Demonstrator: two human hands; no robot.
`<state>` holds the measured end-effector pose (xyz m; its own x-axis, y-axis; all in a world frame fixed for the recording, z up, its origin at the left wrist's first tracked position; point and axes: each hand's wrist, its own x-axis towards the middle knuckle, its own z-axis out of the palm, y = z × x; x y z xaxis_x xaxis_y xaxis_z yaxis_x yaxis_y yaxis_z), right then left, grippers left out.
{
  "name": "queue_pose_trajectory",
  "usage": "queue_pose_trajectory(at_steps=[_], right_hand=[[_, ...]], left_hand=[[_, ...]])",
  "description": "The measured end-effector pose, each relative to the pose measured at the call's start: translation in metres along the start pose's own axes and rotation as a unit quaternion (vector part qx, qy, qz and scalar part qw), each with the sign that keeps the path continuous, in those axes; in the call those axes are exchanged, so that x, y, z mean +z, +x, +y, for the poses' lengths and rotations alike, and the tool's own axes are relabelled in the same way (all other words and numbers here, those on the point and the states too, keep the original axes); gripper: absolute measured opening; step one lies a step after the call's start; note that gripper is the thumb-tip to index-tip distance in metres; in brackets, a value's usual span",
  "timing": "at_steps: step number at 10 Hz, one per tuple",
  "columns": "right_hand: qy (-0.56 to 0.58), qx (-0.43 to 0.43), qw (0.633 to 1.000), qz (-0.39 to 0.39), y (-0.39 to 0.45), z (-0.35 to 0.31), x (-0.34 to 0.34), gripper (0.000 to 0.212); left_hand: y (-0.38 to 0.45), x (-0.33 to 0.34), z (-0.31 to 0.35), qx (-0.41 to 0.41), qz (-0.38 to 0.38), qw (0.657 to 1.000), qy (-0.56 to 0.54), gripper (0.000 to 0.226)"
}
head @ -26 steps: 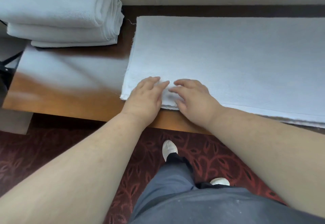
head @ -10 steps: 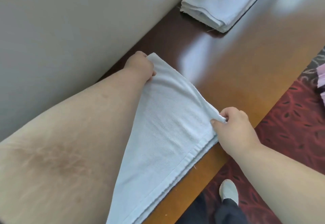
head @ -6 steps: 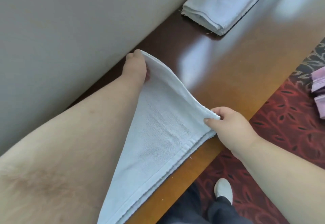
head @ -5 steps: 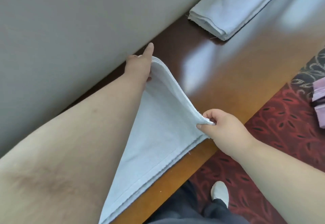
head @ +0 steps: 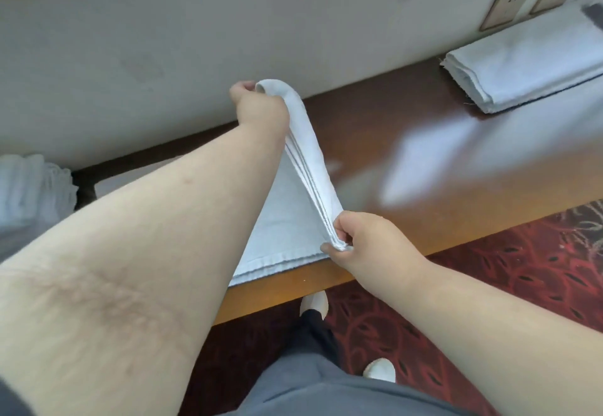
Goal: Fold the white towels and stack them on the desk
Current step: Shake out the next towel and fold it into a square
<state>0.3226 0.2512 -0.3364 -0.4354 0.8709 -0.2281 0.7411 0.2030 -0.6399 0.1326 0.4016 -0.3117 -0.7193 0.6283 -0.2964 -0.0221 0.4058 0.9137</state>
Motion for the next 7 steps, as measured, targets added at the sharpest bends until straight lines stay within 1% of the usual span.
queue_pose_trajectory(at_steps=[1,2,3,4,5,6,7], right_hand=[[-0.016,-0.048,0.999,-0.014,-0.006,-0.024,0.010,0.047],[-0.024,-0.091,0.995,-0.011,-0.008,-0.050,0.025,0.049],[-0.032,-0.131,0.991,-0.014,-0.006,-0.076,0.046,0.049],[-0.012,-0.141,0.990,-0.025,-0.004,-0.103,0.075,0.048],[0.023,-0.128,0.991,-0.042,0.002,-0.134,0.109,0.039],[0.060,-0.114,0.990,-0.058,0.009,-0.170,0.143,0.027],[0.079,-0.120,0.987,-0.073,0.017,-0.206,0.173,0.023]], left_hand=[[-0.012,-0.047,0.008,-0.152,0.081,0.962,-0.210,0.019],[-0.016,-0.087,0.010,-0.088,0.103,0.990,-0.033,0.025],[0.000,-0.120,-0.010,-0.071,0.074,0.992,-0.079,0.014],[0.018,-0.160,-0.022,-0.104,0.066,0.989,-0.080,0.032],[0.045,-0.197,-0.036,-0.074,-0.009,0.997,-0.016,0.020],[0.077,-0.237,-0.054,0.027,-0.067,0.994,0.087,0.046],[0.106,-0.275,-0.060,0.044,-0.093,0.986,0.128,0.054]])
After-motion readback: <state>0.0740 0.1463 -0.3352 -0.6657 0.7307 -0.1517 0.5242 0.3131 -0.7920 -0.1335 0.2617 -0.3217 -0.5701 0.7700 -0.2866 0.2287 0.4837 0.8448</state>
